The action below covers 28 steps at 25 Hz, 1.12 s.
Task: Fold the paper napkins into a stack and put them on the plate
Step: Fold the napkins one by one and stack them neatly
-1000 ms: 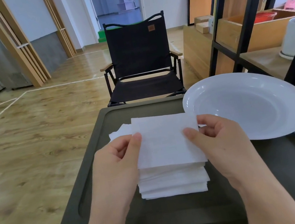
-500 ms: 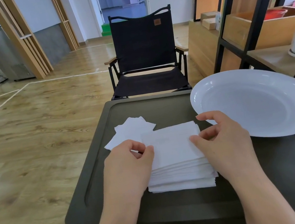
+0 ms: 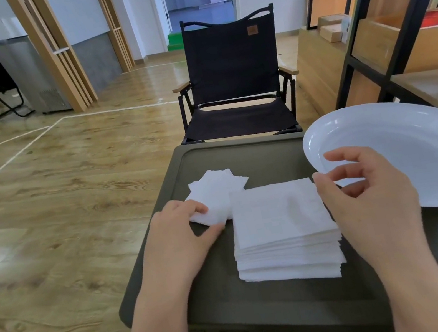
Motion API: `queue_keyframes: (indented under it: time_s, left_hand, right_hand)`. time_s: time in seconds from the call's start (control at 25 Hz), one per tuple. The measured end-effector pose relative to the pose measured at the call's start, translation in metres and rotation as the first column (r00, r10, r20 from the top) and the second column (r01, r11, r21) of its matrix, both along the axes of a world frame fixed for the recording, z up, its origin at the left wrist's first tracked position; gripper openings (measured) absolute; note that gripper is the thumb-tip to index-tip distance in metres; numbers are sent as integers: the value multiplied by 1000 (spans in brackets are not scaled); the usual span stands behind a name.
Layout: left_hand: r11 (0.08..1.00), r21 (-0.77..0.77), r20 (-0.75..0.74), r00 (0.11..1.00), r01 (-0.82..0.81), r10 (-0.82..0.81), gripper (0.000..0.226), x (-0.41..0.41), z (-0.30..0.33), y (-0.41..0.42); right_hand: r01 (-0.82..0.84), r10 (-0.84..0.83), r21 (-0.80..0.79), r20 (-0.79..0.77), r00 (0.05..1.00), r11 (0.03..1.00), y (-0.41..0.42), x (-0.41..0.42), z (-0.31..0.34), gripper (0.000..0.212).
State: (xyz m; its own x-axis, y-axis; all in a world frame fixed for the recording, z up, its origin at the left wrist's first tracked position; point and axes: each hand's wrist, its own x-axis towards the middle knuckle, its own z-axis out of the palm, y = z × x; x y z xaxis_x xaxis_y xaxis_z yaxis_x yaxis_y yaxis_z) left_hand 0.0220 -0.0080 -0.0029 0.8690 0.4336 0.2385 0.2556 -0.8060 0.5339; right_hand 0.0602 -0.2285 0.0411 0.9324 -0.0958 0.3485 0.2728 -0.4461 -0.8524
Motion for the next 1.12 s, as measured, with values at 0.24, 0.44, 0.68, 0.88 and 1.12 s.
queue_keyframes:
  time_s: [0.24, 0.44, 0.68, 0.88, 1.12]
  left_hand:
    - [993, -4, 188, 976, -114, 113, 9, 3, 4, -2]
    - [918, -290, 476, 873, 271, -107, 12, -9, 42, -14]
    - [577, -622, 441, 846, 529, -301, 13, -7, 42, -34]
    - [544, -739, 347, 917, 396, -196, 18, -2, 34, -46]
    - [740, -634, 239, 967, 223, -87, 43, 0, 25, -49]
  right_hand:
    - [-66, 65, 24, 13, 998, 998, 5, 0, -4, 23]
    - [-225, 225, -8, -11, 974, 974, 11, -1, 2, 36]
    - [-377, 410, 245, -100, 907, 893, -5, 2, 2, 16]
    - [-303, 337, 176, -210, 918, 936, -6, 2, 0, 17]
    - [-142, 140, -5, -167, 976, 990, -5, 4, -6, 45]
